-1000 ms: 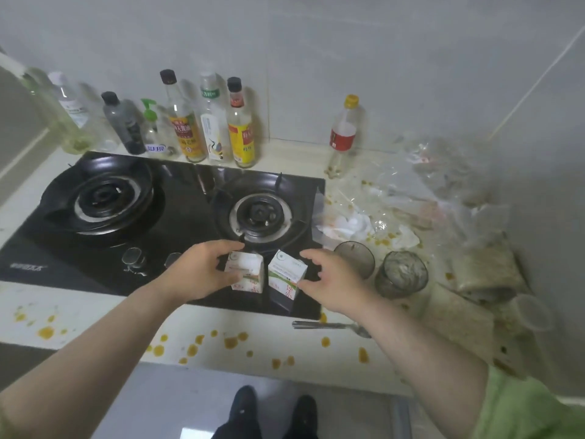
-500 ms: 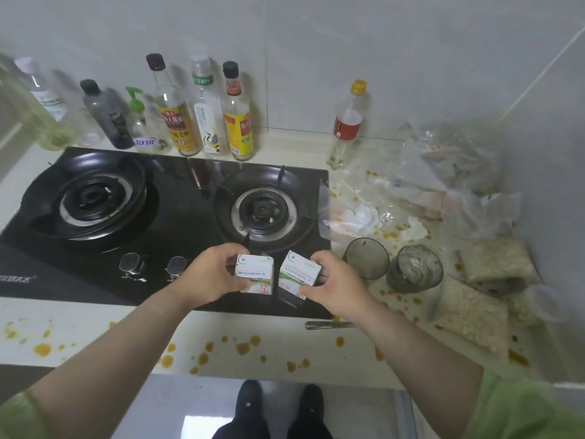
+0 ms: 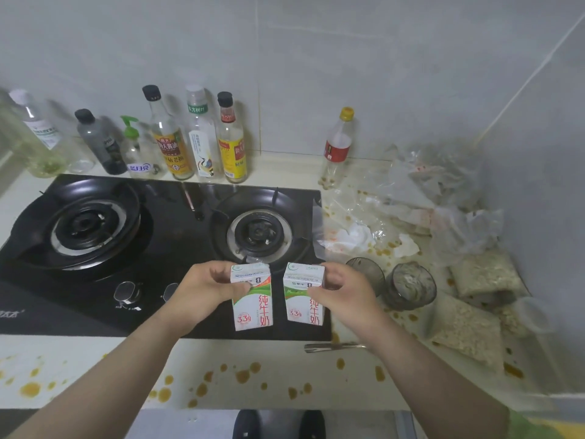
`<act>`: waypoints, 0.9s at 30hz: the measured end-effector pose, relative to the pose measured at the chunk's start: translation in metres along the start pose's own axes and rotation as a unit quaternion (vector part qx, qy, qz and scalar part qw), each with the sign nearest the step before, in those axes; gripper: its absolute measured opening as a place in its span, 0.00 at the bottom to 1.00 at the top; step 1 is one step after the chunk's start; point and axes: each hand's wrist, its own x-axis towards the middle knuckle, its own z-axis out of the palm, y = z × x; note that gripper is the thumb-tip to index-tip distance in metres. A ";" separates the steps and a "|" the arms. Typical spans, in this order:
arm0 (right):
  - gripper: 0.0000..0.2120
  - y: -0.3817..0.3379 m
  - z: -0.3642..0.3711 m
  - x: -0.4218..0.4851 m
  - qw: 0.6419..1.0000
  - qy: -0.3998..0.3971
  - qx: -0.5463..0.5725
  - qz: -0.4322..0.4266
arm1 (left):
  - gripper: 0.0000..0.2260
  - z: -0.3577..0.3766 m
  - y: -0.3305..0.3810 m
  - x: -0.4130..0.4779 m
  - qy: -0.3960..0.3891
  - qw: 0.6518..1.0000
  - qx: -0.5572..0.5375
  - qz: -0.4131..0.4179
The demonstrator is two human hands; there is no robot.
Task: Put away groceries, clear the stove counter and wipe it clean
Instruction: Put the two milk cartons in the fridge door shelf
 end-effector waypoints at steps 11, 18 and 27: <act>0.04 -0.055 -0.047 -0.039 0.991 0.074 0.106 -0.034 | 0.06 0.010 0.076 -0.026 0.015 0.992 -0.056 0.111; 0.06 -0.080 -0.069 -0.080 0.982 0.115 0.129 -0.071 | 0.08 0.015 0.114 -0.027 -0.040 0.981 -0.039 0.186; 0.07 -0.077 -0.047 -0.136 0.945 0.254 0.187 -0.086 | 0.24 0.019 0.133 -0.033 -0.185 0.949 -0.061 0.248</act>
